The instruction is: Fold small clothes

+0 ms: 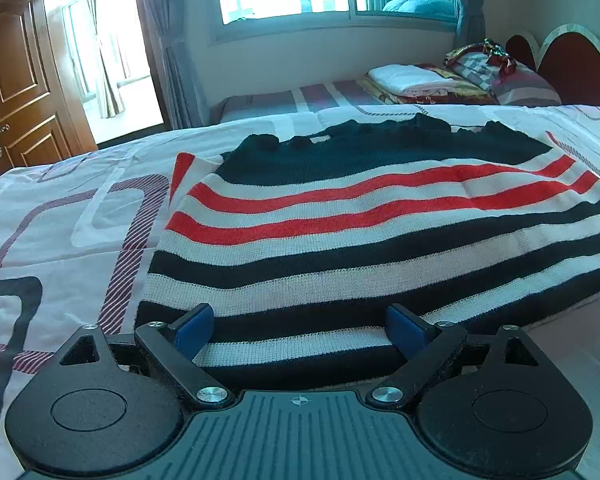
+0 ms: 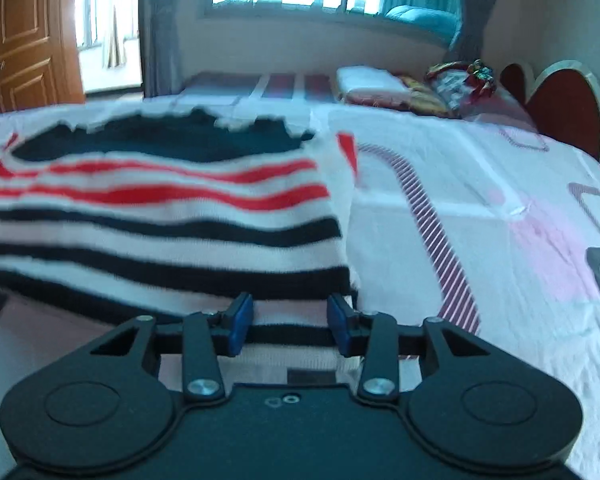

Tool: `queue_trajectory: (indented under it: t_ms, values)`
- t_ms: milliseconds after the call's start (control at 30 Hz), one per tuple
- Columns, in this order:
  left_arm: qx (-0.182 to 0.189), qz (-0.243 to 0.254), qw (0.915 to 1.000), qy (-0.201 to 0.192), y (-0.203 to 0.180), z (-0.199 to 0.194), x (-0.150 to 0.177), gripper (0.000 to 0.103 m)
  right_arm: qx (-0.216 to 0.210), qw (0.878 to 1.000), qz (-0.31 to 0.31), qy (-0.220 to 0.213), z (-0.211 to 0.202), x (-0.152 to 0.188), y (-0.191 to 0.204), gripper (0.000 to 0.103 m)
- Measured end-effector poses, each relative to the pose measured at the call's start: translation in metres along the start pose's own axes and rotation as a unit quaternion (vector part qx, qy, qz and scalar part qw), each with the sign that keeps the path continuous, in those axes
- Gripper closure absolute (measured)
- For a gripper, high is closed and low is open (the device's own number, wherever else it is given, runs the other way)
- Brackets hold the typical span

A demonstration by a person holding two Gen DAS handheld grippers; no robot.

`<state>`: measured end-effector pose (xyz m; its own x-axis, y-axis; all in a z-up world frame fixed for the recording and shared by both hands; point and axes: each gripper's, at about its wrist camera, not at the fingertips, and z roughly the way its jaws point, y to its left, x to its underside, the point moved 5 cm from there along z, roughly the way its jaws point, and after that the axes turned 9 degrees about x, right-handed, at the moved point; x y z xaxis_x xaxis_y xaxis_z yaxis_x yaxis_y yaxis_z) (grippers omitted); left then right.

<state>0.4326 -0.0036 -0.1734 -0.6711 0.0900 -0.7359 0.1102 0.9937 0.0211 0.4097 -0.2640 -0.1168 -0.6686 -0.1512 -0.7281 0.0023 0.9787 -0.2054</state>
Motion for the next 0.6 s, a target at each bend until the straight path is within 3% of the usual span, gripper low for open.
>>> queue_trajectory:
  t_ms: [233,400,500,600]
  values:
    - [-0.016,-0.002,0.9999,0.001,0.01,-0.016,0.002,0.011,-0.009,0.999,0.022,-0.026,-0.019,-0.009,-0.005,0.062]
    - [-0.004,-0.07,0.9973,-0.02,0.035,-0.049,0.012,0.011,-0.017,0.999,0.021,-0.043,-0.034,-0.015,-0.005,0.062]
    - [0.038,-0.173,0.9832,-0.042,0.051,-0.065,0.026,0.011,-0.023,0.998,0.019,-0.054,-0.042,-0.02,-0.006,0.062]
    - [0.086,-0.282,0.9535,-0.062,0.064,-0.066,0.042,0.011,-0.036,0.997,0.022,-0.06,-0.048,-0.025,-0.003,0.062]
